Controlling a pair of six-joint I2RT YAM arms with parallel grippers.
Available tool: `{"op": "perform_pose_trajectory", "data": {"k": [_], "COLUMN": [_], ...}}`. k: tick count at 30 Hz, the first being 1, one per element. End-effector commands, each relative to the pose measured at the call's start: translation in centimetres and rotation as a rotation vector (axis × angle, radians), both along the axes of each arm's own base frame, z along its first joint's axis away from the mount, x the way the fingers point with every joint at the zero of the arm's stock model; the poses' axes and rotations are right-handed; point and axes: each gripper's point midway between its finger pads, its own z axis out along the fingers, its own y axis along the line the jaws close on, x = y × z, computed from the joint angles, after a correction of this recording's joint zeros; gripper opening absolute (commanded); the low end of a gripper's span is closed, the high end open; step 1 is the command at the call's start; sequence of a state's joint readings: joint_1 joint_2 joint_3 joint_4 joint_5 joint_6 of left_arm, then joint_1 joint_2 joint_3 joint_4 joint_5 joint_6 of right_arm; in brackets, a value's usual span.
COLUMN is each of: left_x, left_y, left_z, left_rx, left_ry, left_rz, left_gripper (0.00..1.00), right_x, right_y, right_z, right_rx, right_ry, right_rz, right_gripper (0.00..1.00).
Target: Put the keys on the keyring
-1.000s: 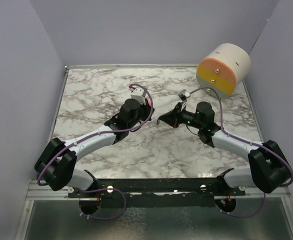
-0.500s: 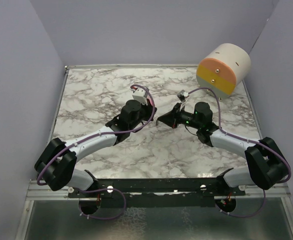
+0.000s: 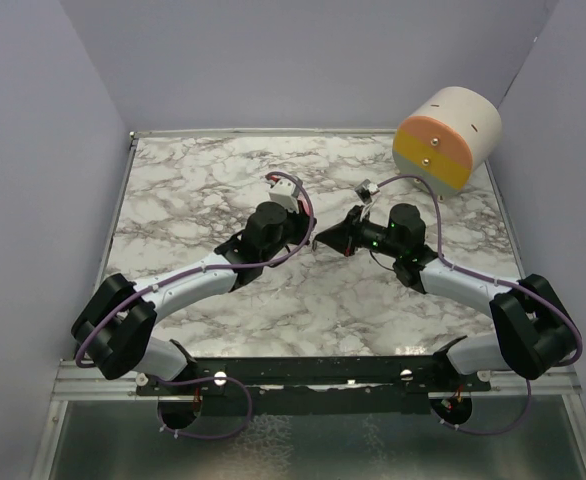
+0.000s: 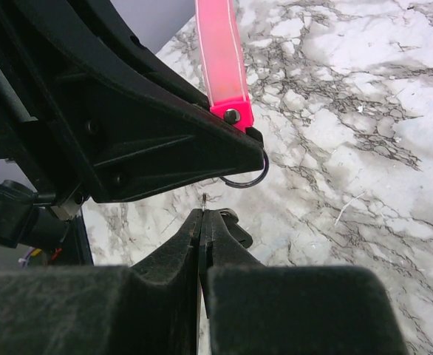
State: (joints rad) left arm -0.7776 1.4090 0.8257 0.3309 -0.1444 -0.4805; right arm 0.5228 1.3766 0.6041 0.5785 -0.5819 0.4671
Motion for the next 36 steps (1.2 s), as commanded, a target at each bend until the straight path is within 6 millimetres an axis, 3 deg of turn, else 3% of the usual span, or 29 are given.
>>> {"op": "perform_pose_trajectory", "data": {"k": [1, 36], "left_x": [0.3, -0.6], "left_y": [-0.3, -0.8], "left_z": [1.2, 2.5], "left_rx": [-0.021, -0.054], "left_ry": [-0.044, -0.064], "left_rz": [0.012, -0.036], "left_gripper": [0.0, 0.0], "right_x": [0.9, 2.4], "right_y": [0.4, 0.6], "right_z": [2.1, 1.9], "right_rx": [0.049, 0.075], "right_ry": [-0.039, 0.004], "right_rz": [-0.027, -0.086], "right_gripper": [0.01, 0.01]}}
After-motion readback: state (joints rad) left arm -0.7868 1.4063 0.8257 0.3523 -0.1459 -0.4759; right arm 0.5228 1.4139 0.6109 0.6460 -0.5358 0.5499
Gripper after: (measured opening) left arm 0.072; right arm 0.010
